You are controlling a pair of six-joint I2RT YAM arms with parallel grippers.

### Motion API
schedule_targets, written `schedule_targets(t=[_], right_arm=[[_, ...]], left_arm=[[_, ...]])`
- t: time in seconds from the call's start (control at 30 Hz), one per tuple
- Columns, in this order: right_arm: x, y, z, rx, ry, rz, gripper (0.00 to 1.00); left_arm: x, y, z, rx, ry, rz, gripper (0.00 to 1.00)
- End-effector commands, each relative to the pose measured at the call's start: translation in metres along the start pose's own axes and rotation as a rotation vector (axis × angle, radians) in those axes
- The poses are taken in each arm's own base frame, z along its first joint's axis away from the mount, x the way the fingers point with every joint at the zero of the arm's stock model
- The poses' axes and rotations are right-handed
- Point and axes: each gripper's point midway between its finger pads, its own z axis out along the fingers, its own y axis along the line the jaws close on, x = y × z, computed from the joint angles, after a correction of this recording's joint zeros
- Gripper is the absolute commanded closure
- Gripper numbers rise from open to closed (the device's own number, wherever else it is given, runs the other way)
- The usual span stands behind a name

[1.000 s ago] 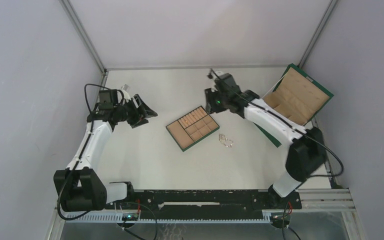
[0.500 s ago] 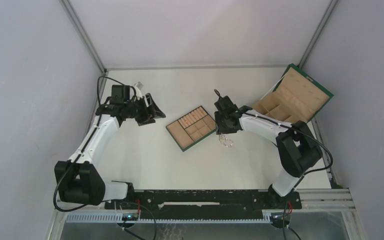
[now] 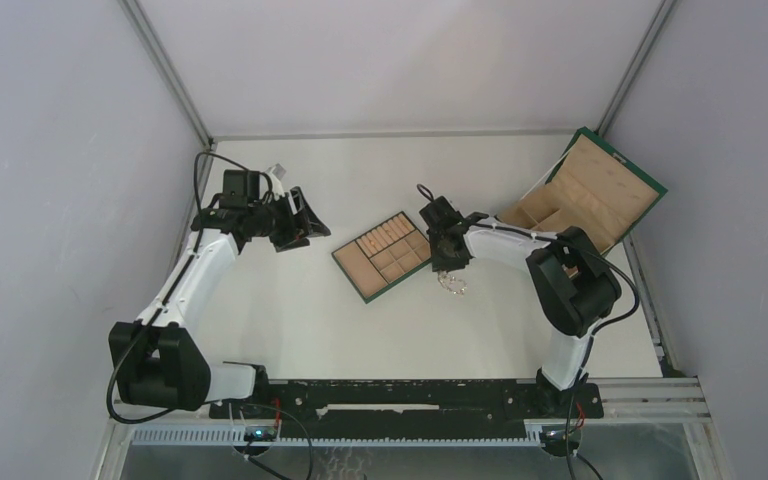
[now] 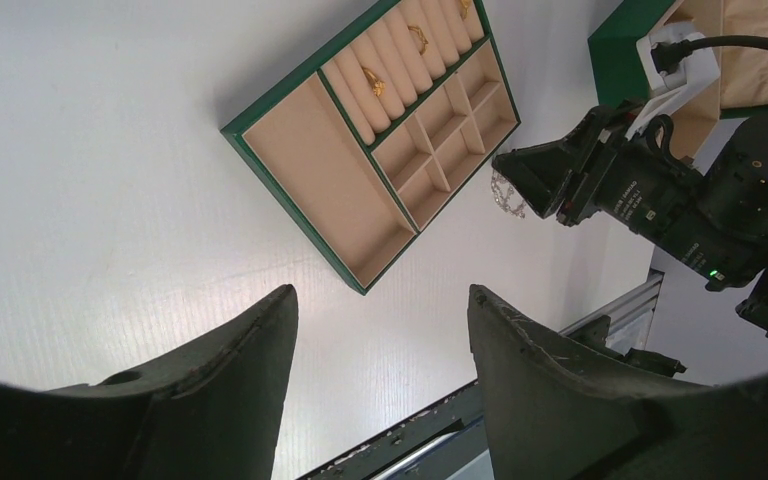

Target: Organize the mixed jewelry

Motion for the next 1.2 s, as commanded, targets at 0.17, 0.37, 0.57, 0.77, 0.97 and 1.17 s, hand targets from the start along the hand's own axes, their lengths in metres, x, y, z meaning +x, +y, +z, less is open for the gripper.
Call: schedule_targets(t=[0.17, 0.37, 0.57, 0.77, 0.97, 1.17], right_arm=[[-0.013, 0.005, -0.001, 0.024, -0.047, -0.019, 0.8], [-0.018, 0.003, -0.014, 0.017, -0.066, -0.01, 0.98], [-0.026, 0.0, -0.042, 0.003, -0.109, 0.002, 1.0], [-0.039, 0.002, -0.081, -0.048, -0.181, 0.006, 1.0], [-0.065, 0.021, -0.14, -0.091, -0.296, -0.046, 1.0], [-0.095, 0.051, -0.197, -0.169, -0.405, -0.086, 1.0]], left_arm=[[-0.013, -0.01, -0.004, 0.02, -0.032, 0.047, 0.32], [-0.012, -0.009, -0.004, 0.019, -0.032, 0.047, 0.32], [-0.012, -0.009, -0.006, 0.018, -0.04, 0.05, 0.32], [-0.012, -0.008, -0.007, 0.008, -0.046, 0.056, 0.32], [-0.016, -0.001, -0.01, -0.034, -0.042, 0.076, 0.32], [-0.02, 0.009, -0.015, -0.061, -0.063, 0.044, 0.32]])
